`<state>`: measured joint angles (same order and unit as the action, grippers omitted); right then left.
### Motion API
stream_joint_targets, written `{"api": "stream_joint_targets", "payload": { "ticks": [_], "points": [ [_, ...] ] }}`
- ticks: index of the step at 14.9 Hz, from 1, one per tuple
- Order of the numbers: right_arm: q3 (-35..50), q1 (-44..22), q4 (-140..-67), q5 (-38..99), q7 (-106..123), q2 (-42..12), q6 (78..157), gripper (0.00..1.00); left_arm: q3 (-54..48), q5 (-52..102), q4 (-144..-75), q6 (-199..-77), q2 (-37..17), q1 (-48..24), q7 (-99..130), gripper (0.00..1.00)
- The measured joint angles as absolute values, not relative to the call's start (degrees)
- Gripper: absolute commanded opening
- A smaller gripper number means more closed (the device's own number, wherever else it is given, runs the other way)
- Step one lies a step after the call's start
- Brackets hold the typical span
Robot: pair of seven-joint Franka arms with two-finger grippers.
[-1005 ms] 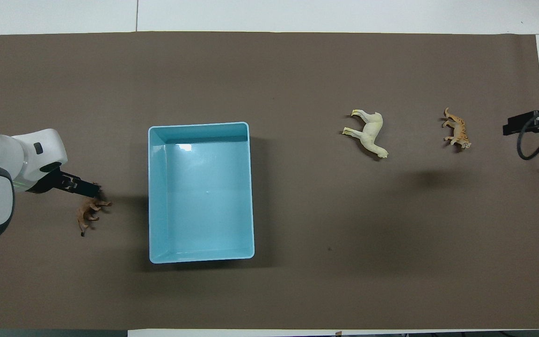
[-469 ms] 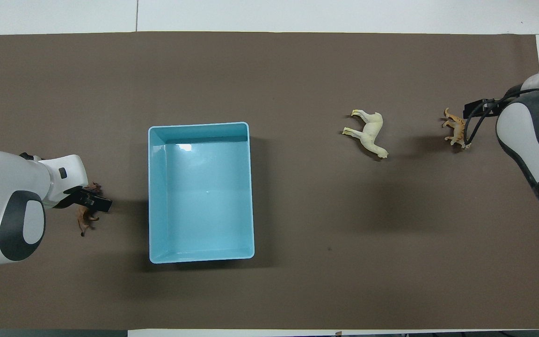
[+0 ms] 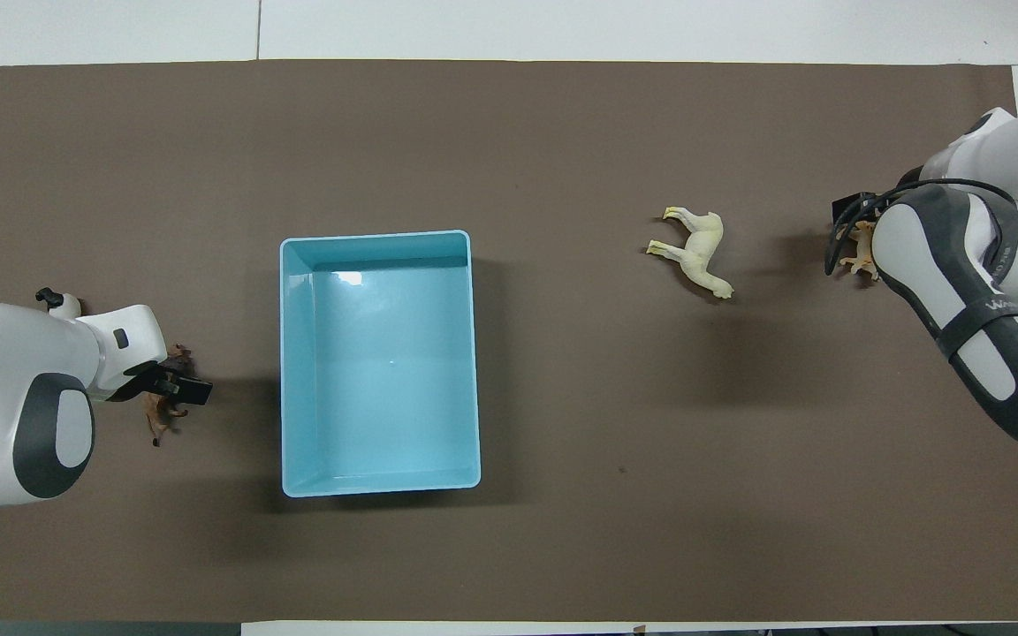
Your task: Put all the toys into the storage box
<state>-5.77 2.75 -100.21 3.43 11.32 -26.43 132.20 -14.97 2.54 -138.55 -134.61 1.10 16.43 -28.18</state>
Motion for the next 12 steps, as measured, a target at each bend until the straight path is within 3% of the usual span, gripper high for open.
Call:
{"api": "stream_joint_targets", "payload": {
  "ticks": [3, 5, 6, 8, 9, 10, 12],
  "points": [
    [-5.78, 2.81, -101.20, 3.43, 12.54, -27.86, 134.35, 1.00, -14.97, 2.54, -140.00, -135.88, 0.95, 16.83, -28.18, 1.00],
    [-5.79, 2.82, -102.36, 3.43, 14.12, -27.94, 134.61, 1.00, -14.97, 2.54, -140.65, -136.74, 0.95, 17.00, -28.18, 0.89],
    [-5.79, 2.83, -102.88, 3.43, 15.26, -27.93, 134.61, 1.00, -14.97, 2.54, -140.83, -137.12, 0.94, 17.01, -28.18, 0.71],
    [-5.84, 2.94, -103.57, 3.43, 17.31, -27.91, 134.63, 1.00, -14.97, 2.54, -141.02, -137.52, 0.92, 17.01, -28.18, 0.21],
    [-5.85, 3.05, -103.67, 3.43, 17.98, -27.91, 134.68, 0.91, -14.97, 2.54, -141.04, -137.54, 0.92, 17.01, -28.18, 0.06],
    [-5.86, 3.19, -103.68, 3.43, 18.42, -27.90, 134.80, 0.73, -14.96, 2.54, -141.04, -137.57, 0.92, 17.02, -28.18, 0.00],
    [-5.85, 3.32, -103.67, 3.44, 18.61, -27.80, 134.94, 0.14, -15.01, 2.55, -140.66, -137.59, 0.93, 17.01, -27.40, 0.00]
  ]
}}
